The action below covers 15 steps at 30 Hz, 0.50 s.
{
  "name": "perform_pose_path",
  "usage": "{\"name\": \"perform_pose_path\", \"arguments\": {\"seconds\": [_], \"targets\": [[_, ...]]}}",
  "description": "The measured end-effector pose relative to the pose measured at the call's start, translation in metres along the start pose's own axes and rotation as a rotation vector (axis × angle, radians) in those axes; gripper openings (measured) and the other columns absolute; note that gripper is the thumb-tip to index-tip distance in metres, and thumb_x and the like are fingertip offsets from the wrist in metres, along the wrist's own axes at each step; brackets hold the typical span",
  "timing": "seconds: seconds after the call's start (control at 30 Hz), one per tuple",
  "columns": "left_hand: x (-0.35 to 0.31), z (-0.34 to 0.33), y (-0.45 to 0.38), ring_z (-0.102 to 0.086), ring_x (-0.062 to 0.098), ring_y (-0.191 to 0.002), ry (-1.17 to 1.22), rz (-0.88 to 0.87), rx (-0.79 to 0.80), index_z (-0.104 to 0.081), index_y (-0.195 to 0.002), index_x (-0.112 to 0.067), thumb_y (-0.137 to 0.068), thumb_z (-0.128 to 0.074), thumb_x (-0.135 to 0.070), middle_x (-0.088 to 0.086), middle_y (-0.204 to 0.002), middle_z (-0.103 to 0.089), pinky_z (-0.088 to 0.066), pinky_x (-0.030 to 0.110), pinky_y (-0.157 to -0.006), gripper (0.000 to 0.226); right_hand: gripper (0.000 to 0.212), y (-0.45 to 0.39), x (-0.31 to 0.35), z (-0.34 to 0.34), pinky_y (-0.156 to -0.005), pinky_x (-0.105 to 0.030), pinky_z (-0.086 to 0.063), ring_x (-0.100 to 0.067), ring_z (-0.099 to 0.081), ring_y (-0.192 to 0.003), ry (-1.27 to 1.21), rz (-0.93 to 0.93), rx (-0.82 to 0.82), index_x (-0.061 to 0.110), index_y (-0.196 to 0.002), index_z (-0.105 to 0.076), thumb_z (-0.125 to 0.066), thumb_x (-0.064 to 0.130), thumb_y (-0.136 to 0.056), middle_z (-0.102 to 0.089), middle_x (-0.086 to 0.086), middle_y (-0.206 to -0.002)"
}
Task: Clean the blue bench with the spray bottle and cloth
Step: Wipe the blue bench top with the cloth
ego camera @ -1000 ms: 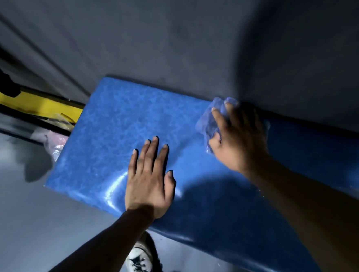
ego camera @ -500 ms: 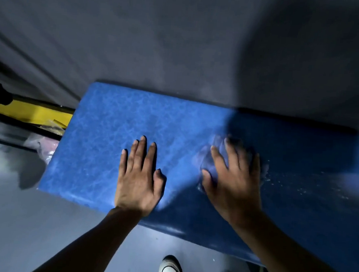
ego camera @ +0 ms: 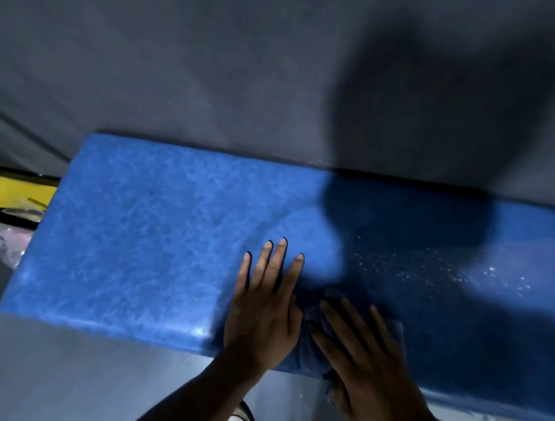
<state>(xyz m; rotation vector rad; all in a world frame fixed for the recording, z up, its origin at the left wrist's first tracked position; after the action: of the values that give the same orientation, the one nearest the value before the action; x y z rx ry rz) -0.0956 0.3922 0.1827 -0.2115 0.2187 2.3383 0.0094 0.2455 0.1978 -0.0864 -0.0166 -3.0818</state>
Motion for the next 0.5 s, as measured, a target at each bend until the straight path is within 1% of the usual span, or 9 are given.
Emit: {"name": "perform_pose_path", "arguments": {"seconds": [0.07, 0.13, 0.17, 0.23, 0.3, 0.37, 0.43, 0.5], "targets": [[-0.001, -0.001, 0.001, -0.016, 0.03, -0.16, 0.008, -0.014, -0.023, -0.038, -0.158, -0.02, -0.09, -0.048, -0.03, 0.011, -0.172, -0.021, -0.022, 0.06, -0.125, 0.069, 0.087, -0.008, -0.016, 0.003, -0.118, -0.061, -0.028, -0.032, -0.029, -0.154, 0.032, 0.152, 0.072, 0.028, -0.151, -0.049, -0.066, 0.044, -0.067, -0.034, -0.006, -0.167], [-0.001, -0.002, 0.001, -0.017, 0.031, -0.16, 0.001, -0.015, -0.04, -0.038, -0.158, -0.019, -0.09, -0.048, -0.03, 0.011, -0.171, -0.021, -0.022, 0.061, -0.124, 0.07, 0.091, -0.02, -0.034, 0.005, -0.121, -0.058, -0.021, -0.03, -0.026, -0.156, 0.069, 0.298, 0.142, 0.031, -0.154, -0.043, -0.062, 0.045, -0.066, -0.032, -0.004, -0.168], [-0.001, -0.003, 0.001, -0.017, 0.031, -0.16, -0.002, -0.015, -0.046, -0.038, -0.158, -0.018, -0.09, -0.047, -0.03, 0.012, -0.171, -0.021, -0.022, 0.061, -0.124, 0.07, 0.092, -0.027, -0.042, 0.006, -0.122, -0.056, -0.019, -0.029, -0.025, -0.156, 0.08, 0.349, 0.166, 0.032, -0.154, -0.042, -0.061, 0.046, -0.065, -0.031, -0.004, -0.168], [0.0, -0.005, 0.0, -0.019, 0.032, -0.159, -0.014, -0.014, -0.053, -0.038, -0.158, -0.017, -0.09, -0.047, -0.031, 0.012, -0.171, -0.022, -0.023, 0.062, -0.123, 0.07, 0.088, -0.043, -0.058, 0.006, -0.124, -0.055, -0.019, -0.028, -0.018, -0.158, 0.067, 0.386, 0.195, 0.033, -0.153, -0.043, -0.059, 0.044, -0.067, -0.025, -0.004, -0.17], [0.0, -0.007, -0.001, -0.021, 0.032, -0.159, -0.032, -0.012, -0.052, -0.038, -0.158, -0.018, -0.089, -0.048, -0.03, 0.012, -0.171, -0.022, -0.023, 0.062, -0.123, 0.07, 0.08, -0.06, -0.07, 0.003, -0.124, -0.055, -0.022, -0.028, -0.013, -0.16, 0.028, 0.353, 0.183, 0.029, -0.153, -0.045, -0.056, 0.039, -0.075, -0.02, -0.006, -0.172], [0.0, -0.007, -0.001, -0.022, 0.033, -0.158, -0.042, -0.009, -0.06, -0.04, -0.157, -0.019, -0.088, -0.049, -0.029, 0.012, -0.171, -0.024, -0.024, 0.061, -0.123, 0.07, 0.076, -0.079, -0.082, 0.001, -0.124, -0.054, -0.022, -0.028, -0.013, -0.16, 0.011, 0.284, 0.153, 0.025, -0.154, -0.044, -0.054, 0.039, -0.08, -0.02, -0.008, -0.171], [0.0, -0.008, -0.001, -0.023, 0.032, -0.158, -0.05, 0.0, -0.071, -0.041, -0.156, -0.021, -0.086, -0.049, -0.029, 0.011, -0.17, -0.025, -0.025, 0.061, -0.123, 0.071, 0.072, -0.099, -0.094, 0.002, -0.124, -0.052, -0.022, -0.029, -0.022, -0.157, 0.014, 0.186, 0.069, 0.022, -0.152, -0.047, -0.054, 0.043, -0.084, -0.028, -0.01, -0.169], [-0.001, -0.008, -0.002, -0.023, 0.032, -0.158, -0.057, 0.007, -0.081, -0.041, -0.156, -0.021, -0.084, -0.047, -0.028, 0.01, -0.17, -0.026, -0.025, 0.06, -0.124, 0.073, 0.068, -0.118, -0.11, 0.005, -0.122, -0.052, -0.026, -0.031, -0.035, -0.152, 0.004, 0.054, -0.059, 0.018, -0.148, -0.054, -0.055, 0.048, -0.087, -0.039, -0.012, -0.164]]}}
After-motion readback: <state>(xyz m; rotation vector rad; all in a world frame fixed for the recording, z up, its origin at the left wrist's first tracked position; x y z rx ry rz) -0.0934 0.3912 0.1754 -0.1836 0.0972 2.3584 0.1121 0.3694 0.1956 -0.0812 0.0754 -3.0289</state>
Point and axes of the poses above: each hand's wrist, its own y-axis away from the middle knuckle, its own z-axis out of the back of the hand, x = y × z, the point moved 5 cm from there along -y, towards the middle knuckle
